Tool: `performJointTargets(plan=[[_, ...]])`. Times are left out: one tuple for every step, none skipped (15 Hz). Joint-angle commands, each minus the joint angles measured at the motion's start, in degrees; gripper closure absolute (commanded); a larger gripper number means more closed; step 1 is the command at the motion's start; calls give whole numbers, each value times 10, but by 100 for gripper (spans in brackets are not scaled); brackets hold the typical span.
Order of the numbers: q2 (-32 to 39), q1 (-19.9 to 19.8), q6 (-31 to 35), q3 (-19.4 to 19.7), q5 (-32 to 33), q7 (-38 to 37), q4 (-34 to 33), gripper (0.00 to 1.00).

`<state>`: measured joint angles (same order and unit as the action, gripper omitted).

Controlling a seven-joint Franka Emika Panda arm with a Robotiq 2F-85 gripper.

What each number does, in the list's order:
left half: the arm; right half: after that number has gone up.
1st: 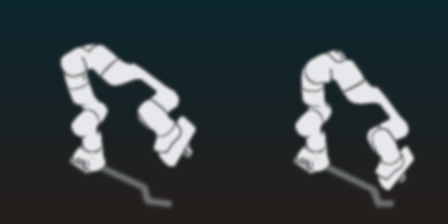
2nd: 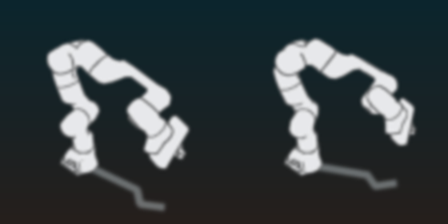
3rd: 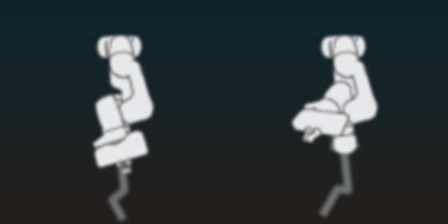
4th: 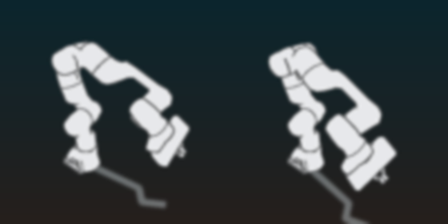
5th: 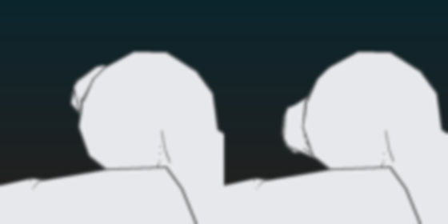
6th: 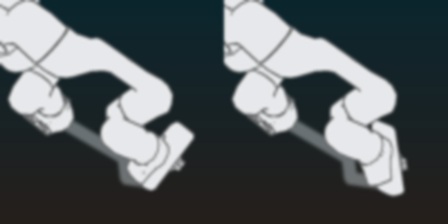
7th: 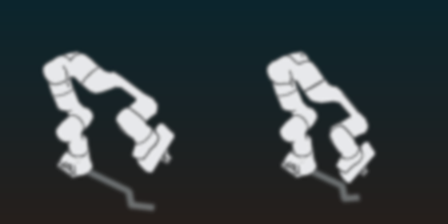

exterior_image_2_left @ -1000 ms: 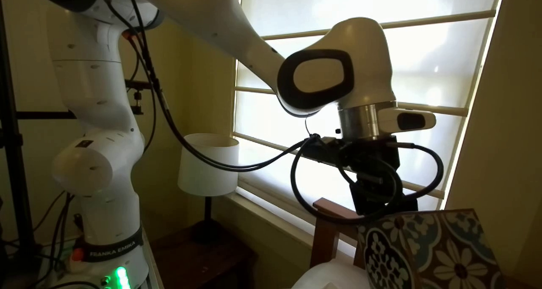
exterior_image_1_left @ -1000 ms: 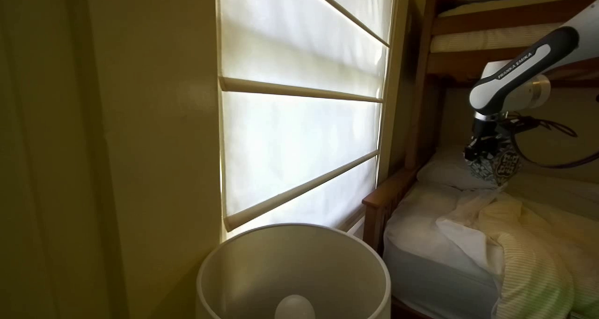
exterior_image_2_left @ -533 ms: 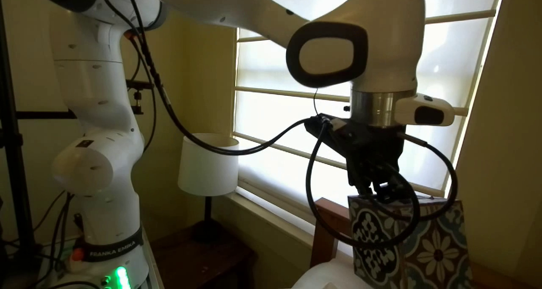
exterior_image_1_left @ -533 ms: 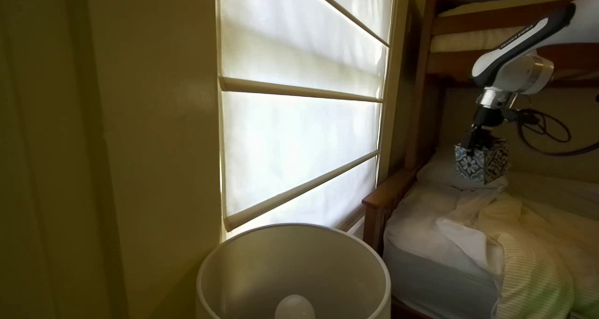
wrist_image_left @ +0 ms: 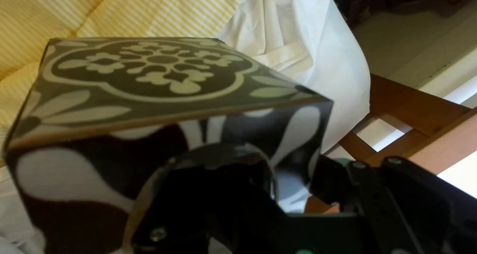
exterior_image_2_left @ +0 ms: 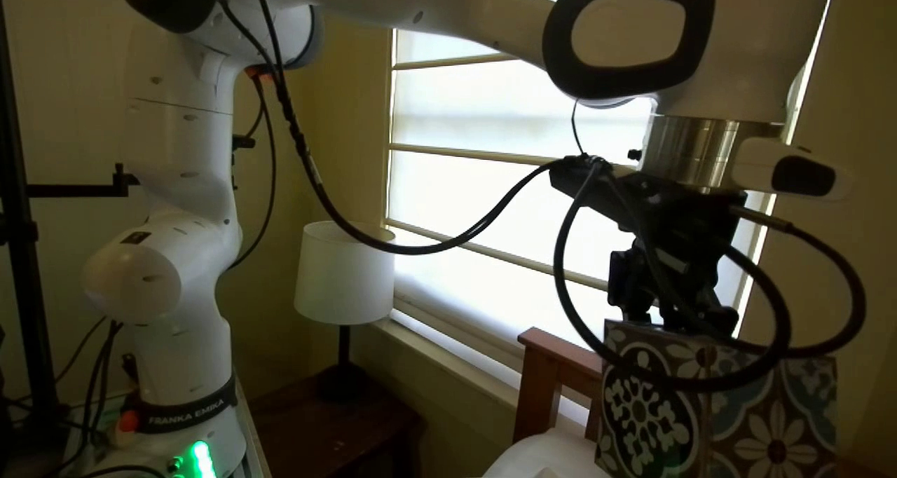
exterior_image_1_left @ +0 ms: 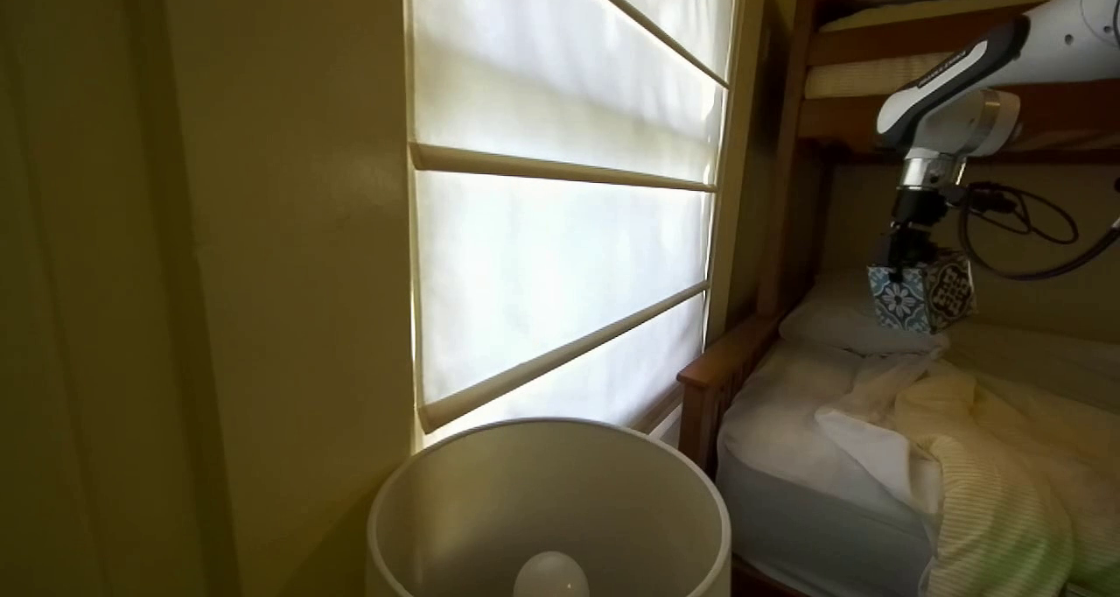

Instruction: Put the tissue box on the headrest of the bottom bed.

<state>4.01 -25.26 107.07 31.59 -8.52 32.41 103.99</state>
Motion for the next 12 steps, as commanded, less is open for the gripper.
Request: performJointTargets(plan=[[4,-17,-2,-17,1,-3,-4,100],[14,-19,-23,-17,-49,-55,-24,100],[22,-21,-33,-21,-77,-68,-37,100],[27,-24,-33,-26,-106,-81,-46,100],[36,-28,-32,-31,-140,-92,-62,100],[46,-30,-29,-35,-169,-110,-77,100],[58,-34,-17,-39,-193,-132,-93,100],[67,-38,-12,-42,-213,-152,-107,100],[79,-42,1,-44,-227,-176,-124,100],[88,-48,6,-47,-239,-201,-138,100],[100,-53,11,-48,-244,-229,-154,100],[67,-48,11,-56,-213,-189,-108,100]])
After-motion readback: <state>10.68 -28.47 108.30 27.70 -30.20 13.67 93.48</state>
